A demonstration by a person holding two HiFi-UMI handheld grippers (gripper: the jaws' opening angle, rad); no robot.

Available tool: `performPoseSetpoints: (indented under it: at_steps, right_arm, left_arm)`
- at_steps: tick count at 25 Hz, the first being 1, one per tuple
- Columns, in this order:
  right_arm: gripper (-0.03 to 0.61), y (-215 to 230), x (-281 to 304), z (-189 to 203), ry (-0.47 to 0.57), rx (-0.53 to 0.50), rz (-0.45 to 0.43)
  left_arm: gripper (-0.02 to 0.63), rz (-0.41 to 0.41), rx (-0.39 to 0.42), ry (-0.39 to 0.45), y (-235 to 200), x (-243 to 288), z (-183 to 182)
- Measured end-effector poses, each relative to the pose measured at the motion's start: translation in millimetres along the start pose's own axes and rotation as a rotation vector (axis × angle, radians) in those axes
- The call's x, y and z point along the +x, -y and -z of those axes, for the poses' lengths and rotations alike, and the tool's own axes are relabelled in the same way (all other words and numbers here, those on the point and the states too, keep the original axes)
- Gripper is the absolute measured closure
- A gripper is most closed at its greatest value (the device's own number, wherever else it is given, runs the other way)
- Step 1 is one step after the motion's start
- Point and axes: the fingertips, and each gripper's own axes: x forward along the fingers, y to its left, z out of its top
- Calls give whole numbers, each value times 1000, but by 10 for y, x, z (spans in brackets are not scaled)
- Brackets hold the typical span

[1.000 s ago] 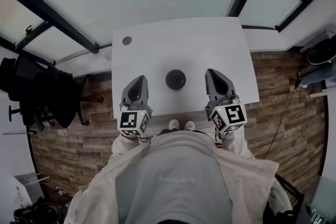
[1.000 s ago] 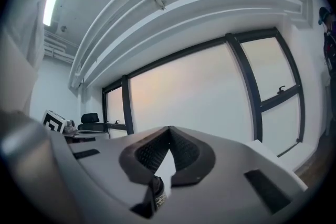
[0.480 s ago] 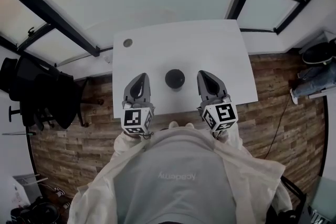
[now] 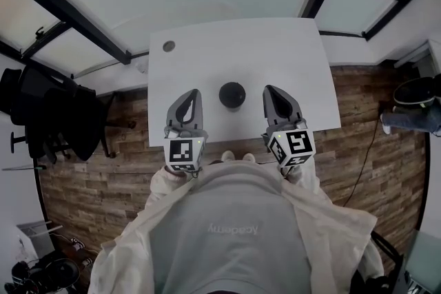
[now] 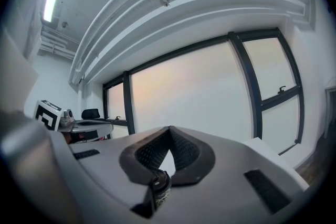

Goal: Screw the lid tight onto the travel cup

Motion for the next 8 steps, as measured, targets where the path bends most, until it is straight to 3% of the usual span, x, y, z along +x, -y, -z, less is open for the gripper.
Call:
performPoseSetpoints:
  at_steps: [8]
  right_arm:
    - [557,-33,21,46,-4,-4,3]
  left_arm:
    - [607,-5,7,1,-28,-16,54]
